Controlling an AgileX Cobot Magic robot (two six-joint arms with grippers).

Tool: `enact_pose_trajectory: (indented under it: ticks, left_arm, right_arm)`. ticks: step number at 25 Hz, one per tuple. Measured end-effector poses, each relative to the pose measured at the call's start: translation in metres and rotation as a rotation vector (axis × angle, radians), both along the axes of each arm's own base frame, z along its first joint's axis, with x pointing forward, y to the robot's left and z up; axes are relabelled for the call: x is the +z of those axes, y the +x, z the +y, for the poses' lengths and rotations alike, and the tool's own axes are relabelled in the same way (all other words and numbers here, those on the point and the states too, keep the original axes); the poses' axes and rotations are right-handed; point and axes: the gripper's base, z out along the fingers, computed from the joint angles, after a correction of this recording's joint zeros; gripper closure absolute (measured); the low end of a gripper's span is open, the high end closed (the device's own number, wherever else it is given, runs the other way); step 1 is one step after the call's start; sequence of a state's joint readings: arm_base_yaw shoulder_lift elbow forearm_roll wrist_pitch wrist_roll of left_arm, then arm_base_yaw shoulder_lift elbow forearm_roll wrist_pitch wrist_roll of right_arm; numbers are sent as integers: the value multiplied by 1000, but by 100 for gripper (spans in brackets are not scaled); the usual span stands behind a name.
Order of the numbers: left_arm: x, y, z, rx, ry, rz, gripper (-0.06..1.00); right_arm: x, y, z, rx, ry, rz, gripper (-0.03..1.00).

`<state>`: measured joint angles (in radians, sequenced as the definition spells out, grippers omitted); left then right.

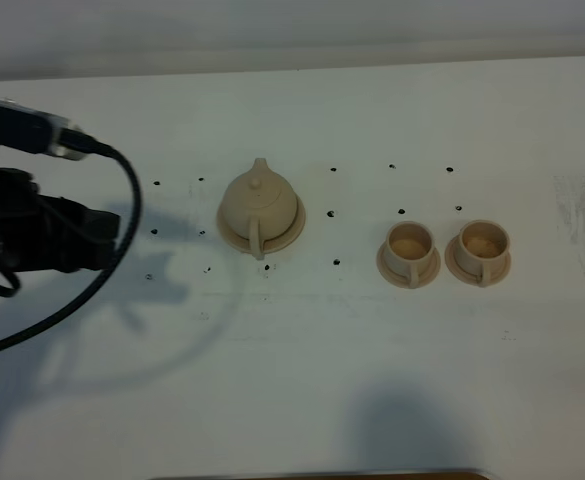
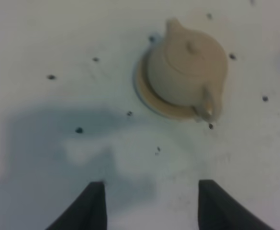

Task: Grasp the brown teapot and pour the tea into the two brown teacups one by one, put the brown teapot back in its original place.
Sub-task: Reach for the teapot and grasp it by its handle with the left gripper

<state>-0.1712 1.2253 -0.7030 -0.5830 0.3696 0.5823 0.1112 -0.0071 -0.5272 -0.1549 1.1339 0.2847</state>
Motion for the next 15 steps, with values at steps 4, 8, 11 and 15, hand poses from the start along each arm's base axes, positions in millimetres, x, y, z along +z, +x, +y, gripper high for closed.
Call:
enact_pose_trajectory:
  ticks: [4, 8, 11, 15]
  left_arm:
    - [4, 19, -18, 41, 31, 58, 55]
    - [9, 38, -50, 29, 21, 78, 55]
    - [7, 49, -76, -8, 16, 133, 55]
    - [6, 56, -105, -39, -2, 175, 55]
  right_arm:
    - [0, 0, 0, 0, 0, 0, 56]
    - [0, 0, 0, 0, 0, 0, 56]
    - [0, 0, 0, 0, 0, 0, 56]
    - [0, 0, 0, 0, 0, 0, 56]
